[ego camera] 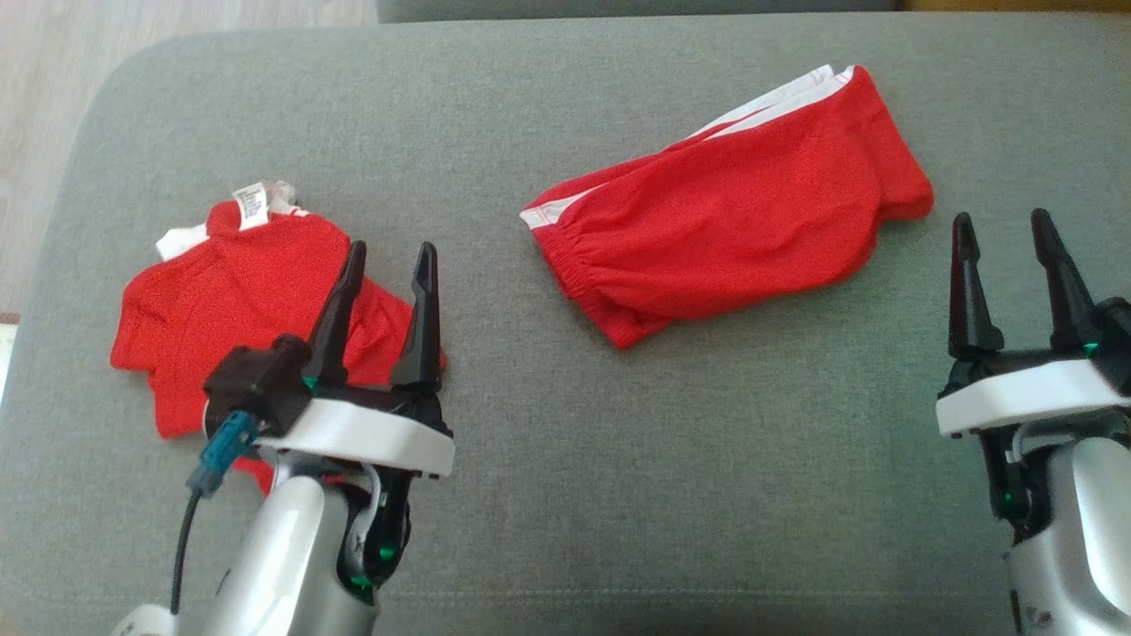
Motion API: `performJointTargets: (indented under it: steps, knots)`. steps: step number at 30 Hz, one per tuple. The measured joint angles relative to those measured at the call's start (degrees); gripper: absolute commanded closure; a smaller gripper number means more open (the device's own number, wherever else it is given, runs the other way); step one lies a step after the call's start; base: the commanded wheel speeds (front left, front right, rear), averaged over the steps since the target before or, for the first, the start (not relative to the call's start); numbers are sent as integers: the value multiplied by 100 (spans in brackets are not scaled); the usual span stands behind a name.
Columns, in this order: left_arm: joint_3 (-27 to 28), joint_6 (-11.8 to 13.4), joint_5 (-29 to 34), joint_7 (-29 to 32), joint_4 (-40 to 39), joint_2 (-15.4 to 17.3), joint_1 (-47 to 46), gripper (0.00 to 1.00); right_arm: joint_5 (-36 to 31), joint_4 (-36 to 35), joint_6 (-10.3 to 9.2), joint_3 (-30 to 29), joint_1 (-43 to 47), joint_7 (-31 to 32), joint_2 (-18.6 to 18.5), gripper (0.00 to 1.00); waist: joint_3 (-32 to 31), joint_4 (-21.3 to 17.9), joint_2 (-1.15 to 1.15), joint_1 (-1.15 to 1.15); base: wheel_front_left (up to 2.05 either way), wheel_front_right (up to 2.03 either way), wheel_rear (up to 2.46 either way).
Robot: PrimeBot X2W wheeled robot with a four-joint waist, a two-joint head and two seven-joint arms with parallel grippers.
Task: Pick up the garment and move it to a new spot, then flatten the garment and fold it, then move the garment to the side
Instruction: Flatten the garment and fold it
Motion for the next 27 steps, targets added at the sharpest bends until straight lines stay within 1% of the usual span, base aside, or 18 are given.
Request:
performJointTargets:
  steps: [4,6,9,14,17,21,27]
  knots:
    - [9,-11,5,-1,-40,1,-9,0,8,-73,0,-170,8,247,155,0,94,63,0,0,0,0,0]
    - [9,-52,5,0,-43,1,-28,0,156,-75,0,-332,6,421,288,0,164,107,0,0,0,0,0]
    - [-5,-57,5,0,-48,2,-91,0,623,-19,0,-665,-42,758,477,0,289,186,0,0,0,0,0]
    - [-87,-103,4,-1,-54,0,-169,0,1494,313,0,-1229,-464,1382,566,0,532,358,0,0,0,0,0]
    - [-103,-110,-1,-1,-45,0,-255,0,2100,725,0,-1427,-822,1655,567,0,662,503,0,1,0,0,0]
    - [-129,-110,-60,-1,-42,0,-371,0,2549,1415,0,-1711,-1256,1892,577,0,795,709,0,1,0,0,0]
    - [-212,-101,-113,0,-48,0,-377,0,2383,2374,-1,-2359,-1951,2026,533,0,928,1004,0,1,0,0,0]
